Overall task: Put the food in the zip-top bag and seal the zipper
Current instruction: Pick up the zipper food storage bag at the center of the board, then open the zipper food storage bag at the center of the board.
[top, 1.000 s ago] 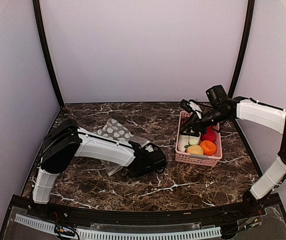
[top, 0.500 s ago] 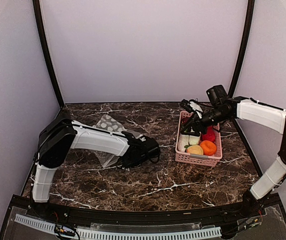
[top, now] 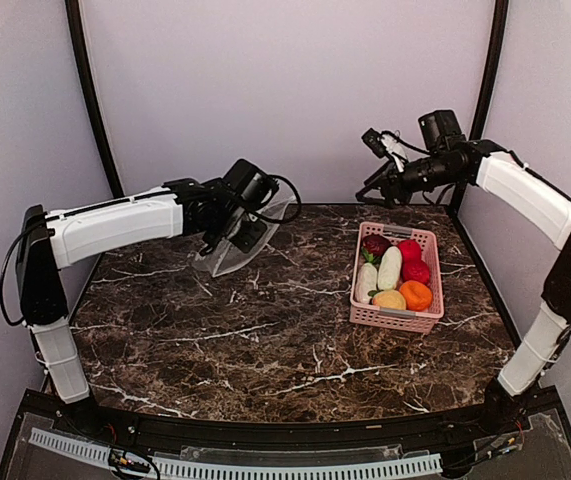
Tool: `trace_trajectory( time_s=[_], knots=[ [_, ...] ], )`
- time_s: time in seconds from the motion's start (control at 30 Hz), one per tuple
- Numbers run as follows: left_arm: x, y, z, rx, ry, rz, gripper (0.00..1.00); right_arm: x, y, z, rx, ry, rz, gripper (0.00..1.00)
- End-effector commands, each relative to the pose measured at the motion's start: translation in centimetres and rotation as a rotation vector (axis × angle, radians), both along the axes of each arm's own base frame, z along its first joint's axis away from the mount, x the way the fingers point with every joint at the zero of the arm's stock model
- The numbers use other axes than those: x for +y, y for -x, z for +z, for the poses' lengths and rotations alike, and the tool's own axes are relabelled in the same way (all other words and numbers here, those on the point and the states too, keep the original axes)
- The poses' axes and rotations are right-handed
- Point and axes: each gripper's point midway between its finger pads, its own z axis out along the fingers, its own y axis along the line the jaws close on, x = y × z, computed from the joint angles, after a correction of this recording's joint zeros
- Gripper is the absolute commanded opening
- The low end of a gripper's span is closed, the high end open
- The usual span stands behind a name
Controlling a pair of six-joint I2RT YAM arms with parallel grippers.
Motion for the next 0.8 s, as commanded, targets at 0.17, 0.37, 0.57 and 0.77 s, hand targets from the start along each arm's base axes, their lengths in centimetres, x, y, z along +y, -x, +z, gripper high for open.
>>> trace_trajectory(
  time_s=[0.17, 0.37, 0.57, 0.77],
  knots=[
    [-3.4, -1.6, -0.2, 0.163, 0.484, -0.024, 0.01, 7.6, -2.2, -3.4, 0.358, -0.103, 0.004, 0.59],
    [-2.1, -1.0, 1.1, 0.046, 0.601, -0.011, 0.01, 13.8, 1.3, -4.3, 0.435, -0.099, 0.150, 0.61],
    [-1.6, 0.3, 2.7, 0.022, 0.706, -0.026, 0.01, 16.4, -0.9, -5.3, 0.476, -0.135, 0.047, 0.66],
    [-1.1, 1.2, 4.0, -0.005, 0.759, -0.037, 0.01, 17.8, -2.6, -7.5, 0.414, -0.061, -0.070, 0.60]
  ],
)
